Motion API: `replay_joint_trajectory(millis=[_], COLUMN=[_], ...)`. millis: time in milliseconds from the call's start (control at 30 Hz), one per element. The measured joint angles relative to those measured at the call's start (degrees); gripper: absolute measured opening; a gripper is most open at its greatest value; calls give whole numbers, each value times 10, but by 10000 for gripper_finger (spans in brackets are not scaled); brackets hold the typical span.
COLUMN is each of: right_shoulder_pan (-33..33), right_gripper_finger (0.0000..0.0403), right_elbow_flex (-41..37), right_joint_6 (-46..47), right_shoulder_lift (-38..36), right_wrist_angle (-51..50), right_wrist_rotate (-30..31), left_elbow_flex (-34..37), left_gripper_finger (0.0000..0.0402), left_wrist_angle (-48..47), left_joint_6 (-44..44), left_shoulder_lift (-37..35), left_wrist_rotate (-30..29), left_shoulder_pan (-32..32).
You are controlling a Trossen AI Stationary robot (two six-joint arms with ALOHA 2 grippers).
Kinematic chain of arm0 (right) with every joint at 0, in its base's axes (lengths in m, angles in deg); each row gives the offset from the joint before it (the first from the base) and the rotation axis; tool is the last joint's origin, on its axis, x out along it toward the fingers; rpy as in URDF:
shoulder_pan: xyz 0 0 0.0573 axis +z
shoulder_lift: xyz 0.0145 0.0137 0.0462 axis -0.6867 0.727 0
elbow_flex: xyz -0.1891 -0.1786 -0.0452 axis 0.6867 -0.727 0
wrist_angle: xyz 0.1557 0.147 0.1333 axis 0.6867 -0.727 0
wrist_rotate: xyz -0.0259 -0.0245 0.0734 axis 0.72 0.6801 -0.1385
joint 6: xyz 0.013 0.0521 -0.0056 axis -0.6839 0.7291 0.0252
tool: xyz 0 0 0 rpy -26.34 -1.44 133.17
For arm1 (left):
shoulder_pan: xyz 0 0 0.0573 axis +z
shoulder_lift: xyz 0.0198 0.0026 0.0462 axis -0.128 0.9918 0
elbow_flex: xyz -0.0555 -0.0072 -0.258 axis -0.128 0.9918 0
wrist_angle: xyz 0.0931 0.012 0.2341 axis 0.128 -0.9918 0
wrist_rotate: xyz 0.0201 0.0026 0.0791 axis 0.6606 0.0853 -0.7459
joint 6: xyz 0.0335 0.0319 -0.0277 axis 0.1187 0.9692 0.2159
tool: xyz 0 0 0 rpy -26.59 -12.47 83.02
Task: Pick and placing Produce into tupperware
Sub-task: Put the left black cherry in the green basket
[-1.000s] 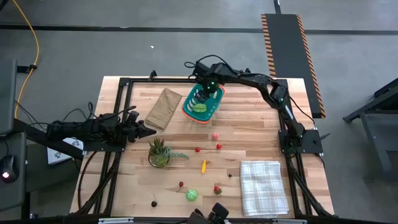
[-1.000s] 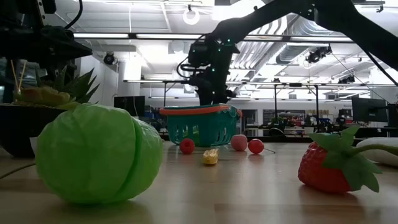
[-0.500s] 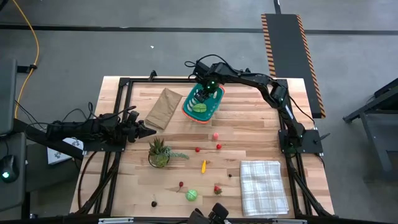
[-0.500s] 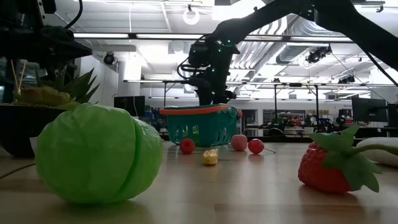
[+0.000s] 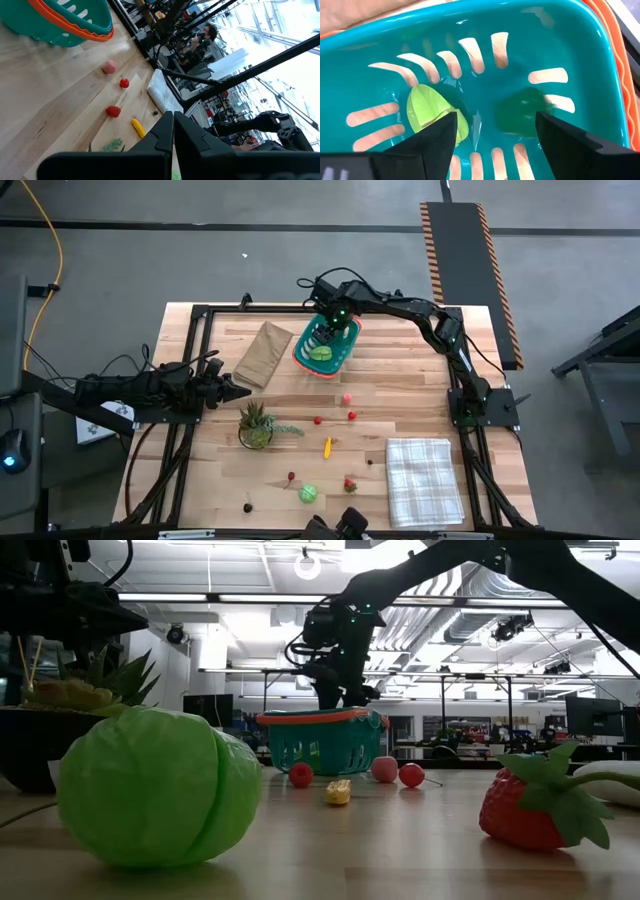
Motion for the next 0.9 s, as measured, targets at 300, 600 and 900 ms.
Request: replay_joint_trajectory(millis=[300,600,900], right_shoulder_pan=[6,53,154], right_gripper_finger=[261,261,253], right_elbow_flex=[54,167,171], right_joint_6=[14,22,-19], right_shoulder_lift=[0,0,-47], right_wrist_angle=[4,30,60], right_wrist_rotate=[-30,-90,-119], left_elbow_flex=[0,0,0], left_gripper_finger=[3,3,3], left_wrist_angle=[61,116,130], left_joint_6=[47,158,175], left_shoulder_lift=[0,0,0], left_wrist_rotate=[-45,-81,-83], left_shoulder_pan=[0,0,0])
